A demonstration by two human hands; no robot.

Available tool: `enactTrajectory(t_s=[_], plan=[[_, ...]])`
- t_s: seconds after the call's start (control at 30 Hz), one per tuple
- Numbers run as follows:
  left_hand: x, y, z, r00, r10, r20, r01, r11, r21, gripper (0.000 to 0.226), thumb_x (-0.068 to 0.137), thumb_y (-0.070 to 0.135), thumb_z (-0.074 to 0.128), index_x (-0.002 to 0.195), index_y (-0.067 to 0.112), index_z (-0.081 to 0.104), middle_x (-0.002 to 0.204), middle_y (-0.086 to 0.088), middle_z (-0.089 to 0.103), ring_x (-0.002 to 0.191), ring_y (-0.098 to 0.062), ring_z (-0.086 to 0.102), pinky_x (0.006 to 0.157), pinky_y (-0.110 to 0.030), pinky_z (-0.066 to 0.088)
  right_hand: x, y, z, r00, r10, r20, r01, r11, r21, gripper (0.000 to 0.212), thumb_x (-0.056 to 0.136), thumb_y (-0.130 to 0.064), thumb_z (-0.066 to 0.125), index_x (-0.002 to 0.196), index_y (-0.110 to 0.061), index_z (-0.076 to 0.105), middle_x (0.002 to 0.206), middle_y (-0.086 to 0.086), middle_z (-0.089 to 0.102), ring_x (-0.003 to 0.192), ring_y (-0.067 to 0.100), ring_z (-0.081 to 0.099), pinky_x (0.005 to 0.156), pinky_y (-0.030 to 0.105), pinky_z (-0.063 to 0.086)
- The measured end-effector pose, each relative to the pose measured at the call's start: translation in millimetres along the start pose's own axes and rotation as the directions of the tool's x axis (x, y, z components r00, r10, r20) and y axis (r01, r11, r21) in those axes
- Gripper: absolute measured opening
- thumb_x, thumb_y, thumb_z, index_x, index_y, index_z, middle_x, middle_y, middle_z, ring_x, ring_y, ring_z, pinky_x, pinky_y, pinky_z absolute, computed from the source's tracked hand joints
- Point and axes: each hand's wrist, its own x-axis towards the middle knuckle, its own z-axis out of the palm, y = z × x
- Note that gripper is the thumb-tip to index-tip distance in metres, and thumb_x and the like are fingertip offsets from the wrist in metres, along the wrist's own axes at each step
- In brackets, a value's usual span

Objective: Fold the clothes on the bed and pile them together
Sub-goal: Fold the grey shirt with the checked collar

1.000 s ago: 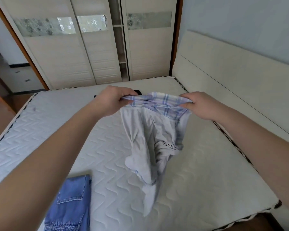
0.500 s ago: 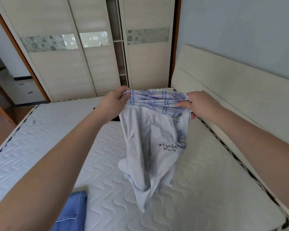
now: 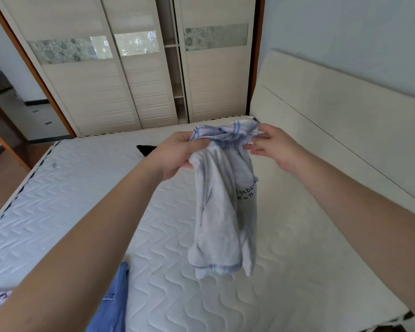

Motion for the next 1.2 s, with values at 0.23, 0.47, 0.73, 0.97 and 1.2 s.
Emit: enactTrajectory(t_s=[0.23,0.47,0.73,0.97,1.2], plan=[[23,-1,48,0.967,-0.082,-0.243,0.022,0.971,-0.239,0.010,0.090,0.018,0.065,0.092,0.009,0.070,0.099,-0.016,0.068,0.088,-0.024,0.069,0.064,-0.031,0.059,-38,83,19,0.983,0.085,-0.162,-0.106,0.986,-0.128,0.040,0.098,-0.045,0.045,0.132,-0.024,0.050,0.122,-0.001,0.062,0.108,0.014,0.062,0.099,0.039,0.048],[36,-1,66,0.956,-0.059,-0.287,-0.041,0.944,-0.329,0.016,0.087,0.017,0.067,0.099,0.009,0.061,0.095,-0.013,0.052,0.090,-0.025,0.054,0.066,-0.031,0.059,-107,167,59,0.967,0.249,0.061,-0.227,0.942,-0.246,0.055,0.073,-0.051,0.074,0.119,-0.029,0.052,0.108,-0.011,0.066,0.096,0.008,0.064,0.079,0.026,0.048],[30,-35,57,0.952,0.031,-0.305,-0.044,0.998,-0.035,0.024,0.094,0.025,0.064,0.103,0.002,0.065,0.106,-0.021,0.067,0.102,-0.029,0.066,0.080,-0.036,0.061,-74,144,76,0.948,0.313,-0.063,-0.301,0.942,0.149,0.011,0.094,-0.030,0.057,0.088,-0.023,0.063,0.072,-0.016,0.069,0.075,0.015,0.066,0.065,0.016,0.048],[-5,-95,48,0.960,-0.112,-0.257,0.141,0.985,0.099,0.054,0.079,0.067,0.057,0.117,0.027,0.062,0.116,0.001,0.068,0.110,-0.018,0.063,0.102,-0.048,0.047,-32,71,72,0.963,0.265,-0.055,-0.216,0.875,0.434,0.028,0.094,-0.026,0.058,0.118,-0.012,0.060,0.111,0.009,0.070,0.102,0.022,0.068,0.091,0.037,0.052],[-61,-174,78,0.983,0.130,-0.130,-0.091,0.959,0.270,0.094,0.075,0.054,0.076,0.150,0.045,0.019,0.148,0.021,0.033,0.140,-0.005,0.033,0.109,-0.029,0.036,-17,28,81,0.943,0.333,0.000,-0.276,0.782,0.558,0.050,0.091,-0.034,0.064,0.130,-0.006,0.053,0.121,0.014,0.065,0.107,0.028,0.065,0.097,0.043,0.050]])
